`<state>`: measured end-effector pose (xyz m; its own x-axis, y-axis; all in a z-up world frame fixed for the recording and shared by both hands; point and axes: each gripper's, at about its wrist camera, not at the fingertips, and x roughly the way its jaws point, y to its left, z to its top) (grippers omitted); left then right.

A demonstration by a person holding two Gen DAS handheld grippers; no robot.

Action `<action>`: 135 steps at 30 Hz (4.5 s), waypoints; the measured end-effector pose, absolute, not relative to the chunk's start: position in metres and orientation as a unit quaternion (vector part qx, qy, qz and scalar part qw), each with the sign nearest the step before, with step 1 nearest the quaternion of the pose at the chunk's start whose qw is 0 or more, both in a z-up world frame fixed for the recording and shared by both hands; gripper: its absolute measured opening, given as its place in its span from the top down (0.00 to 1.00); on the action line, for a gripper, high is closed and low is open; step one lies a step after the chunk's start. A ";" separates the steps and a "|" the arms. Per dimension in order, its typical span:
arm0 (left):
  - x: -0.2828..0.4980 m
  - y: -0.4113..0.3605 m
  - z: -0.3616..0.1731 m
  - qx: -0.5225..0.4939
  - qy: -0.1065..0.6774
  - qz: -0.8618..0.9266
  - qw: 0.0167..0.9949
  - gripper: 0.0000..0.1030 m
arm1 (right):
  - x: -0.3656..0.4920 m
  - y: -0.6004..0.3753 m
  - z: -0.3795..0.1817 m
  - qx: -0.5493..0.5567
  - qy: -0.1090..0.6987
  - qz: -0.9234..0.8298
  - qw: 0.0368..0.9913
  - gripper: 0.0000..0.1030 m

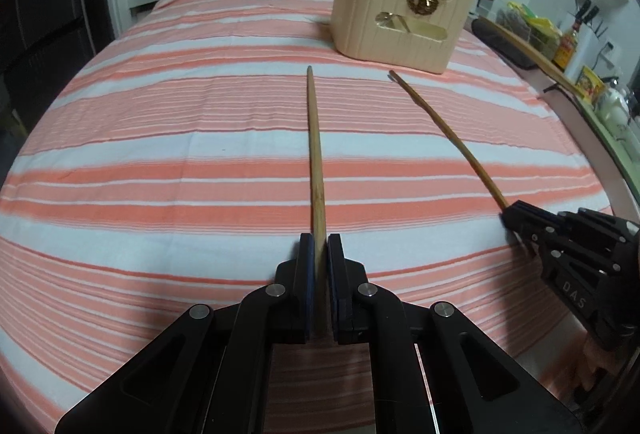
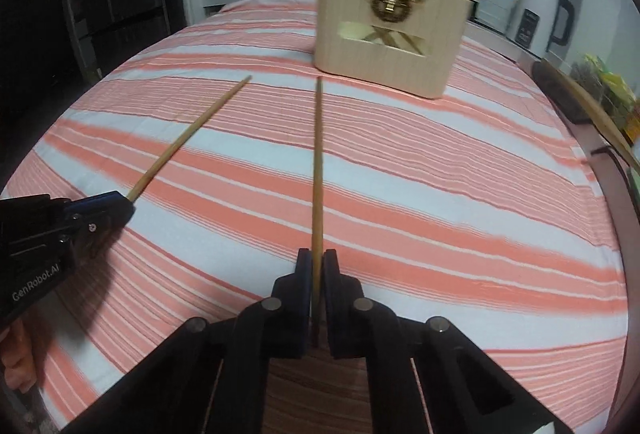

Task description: Organize utensils

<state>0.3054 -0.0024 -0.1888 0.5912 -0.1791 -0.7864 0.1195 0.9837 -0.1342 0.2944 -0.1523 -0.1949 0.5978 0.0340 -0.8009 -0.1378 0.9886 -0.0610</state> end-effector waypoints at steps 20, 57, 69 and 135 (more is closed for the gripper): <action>0.323 -0.024 -0.198 0.027 0.458 -0.061 0.886 0.00 | 0.260 -0.256 -0.200 -0.021 0.447 0.002 0.894 0.28; 0.275 -0.033 -0.190 0.050 0.443 -0.124 0.887 0.39 | 0.221 -0.272 -0.195 0.007 0.426 0.031 0.904 0.45; 0.271 -0.026 -0.169 0.022 0.423 -0.146 0.894 0.96 | 0.224 -0.262 -0.178 0.001 0.395 0.026 0.918 0.96; 0.428 -0.028 0.150 -0.077 0.140 -0.169 0.973 0.97 | 0.378 -0.219 0.121 -0.004 0.109 0.096 0.989 0.96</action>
